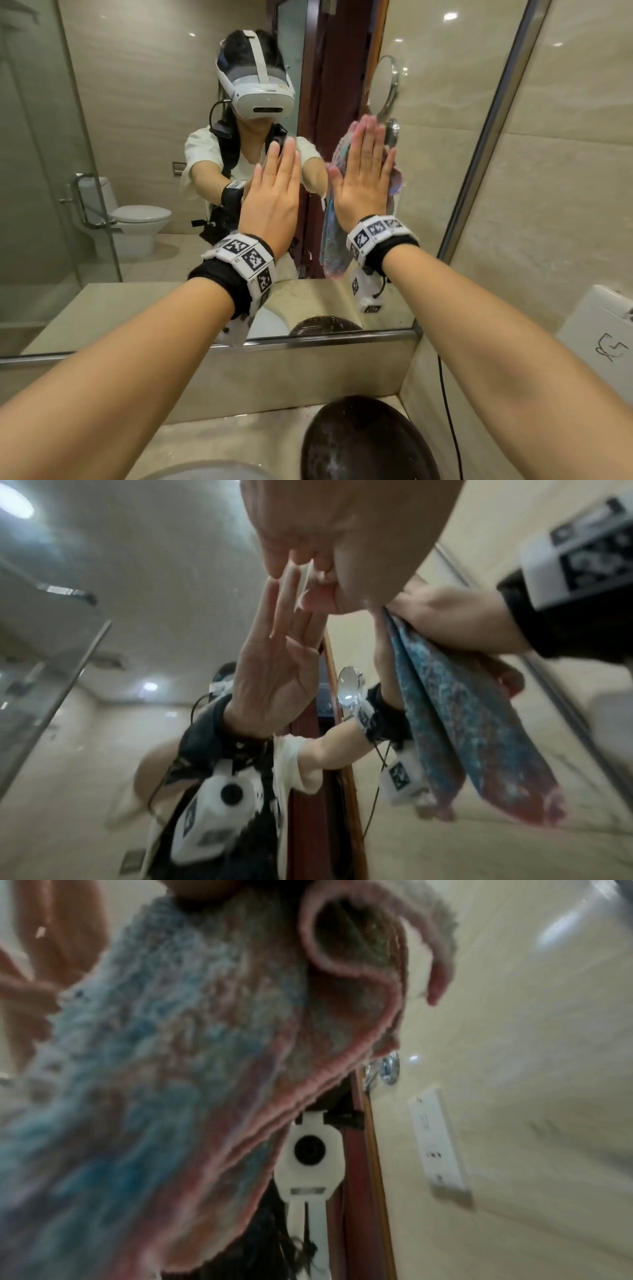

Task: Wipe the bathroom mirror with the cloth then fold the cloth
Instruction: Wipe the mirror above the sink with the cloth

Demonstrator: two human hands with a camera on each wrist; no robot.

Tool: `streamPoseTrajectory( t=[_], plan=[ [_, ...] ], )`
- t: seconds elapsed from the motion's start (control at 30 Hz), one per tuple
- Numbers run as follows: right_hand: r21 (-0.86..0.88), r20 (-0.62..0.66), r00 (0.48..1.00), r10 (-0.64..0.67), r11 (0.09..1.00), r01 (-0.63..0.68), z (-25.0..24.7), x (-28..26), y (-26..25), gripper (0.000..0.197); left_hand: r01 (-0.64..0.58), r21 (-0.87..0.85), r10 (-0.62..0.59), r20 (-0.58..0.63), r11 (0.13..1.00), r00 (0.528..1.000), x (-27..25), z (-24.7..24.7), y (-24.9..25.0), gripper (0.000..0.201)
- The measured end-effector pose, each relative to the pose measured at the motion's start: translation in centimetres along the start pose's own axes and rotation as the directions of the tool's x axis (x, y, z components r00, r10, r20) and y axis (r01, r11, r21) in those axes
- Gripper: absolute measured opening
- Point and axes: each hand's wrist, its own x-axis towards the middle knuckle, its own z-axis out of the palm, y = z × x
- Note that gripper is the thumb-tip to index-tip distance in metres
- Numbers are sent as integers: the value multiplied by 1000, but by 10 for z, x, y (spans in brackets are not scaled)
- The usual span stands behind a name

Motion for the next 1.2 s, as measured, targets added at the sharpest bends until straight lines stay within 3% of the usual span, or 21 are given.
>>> streamPoseTrajectory(
  t=[0.17, 0.3, 0.4, 0.53, 0.73, 0.93, 1.0, 1.07, 1.13, 1.2],
  plan=[
    [41, 72, 997, -31, 999, 29, 53, -83, 19, 67, -117, -74, 113, -51, 990, 992, -61, 42, 21, 61],
    [39, 67, 997, -47, 998, 44, 96, -147, 31, 72, -81, -94, 84, 26, 992, 996, -94, 71, 30, 65],
    [21, 38, 999, -40, 999, 39, 123, -191, 29, 80, -55, -114, 57, 12, 992, 998, -109, 90, 34, 65],
    [70, 46, 998, -42, 997, 39, 143, -228, 12, 69, -85, -117, 87, 12, 989, 996, -140, 114, 40, 67],
    [10, 3, 978, -209, 978, 209, 132, -198, 29, 70, -87, -139, 92, 26, 986, 995, -148, 122, 44, 73],
    [-35, -209, 965, -158, 987, 154, 72, -92, 61, 61, -55, -175, 51, -32, 983, 998, -103, 110, 65, 63],
    [-22, -227, 968, -106, 994, 103, 72, -91, 69, 60, -47, -189, 38, -51, 981, 998, -95, 110, 71, 62],
    [40, -237, 970, 58, 998, -50, 80, -105, 70, 60, -45, -199, 34, -57, 979, 998, -96, 112, 74, 63],
    [124, -226, 938, 261, 963, -238, 92, -125, 70, 62, -47, -207, 37, -50, 977, 998, -106, 117, 76, 64],
    [149, -176, 909, 377, 923, -354, 107, -155, 73, 64, -46, -206, 41, -31, 978, 999, -121, 122, 78, 65]
  ],
)
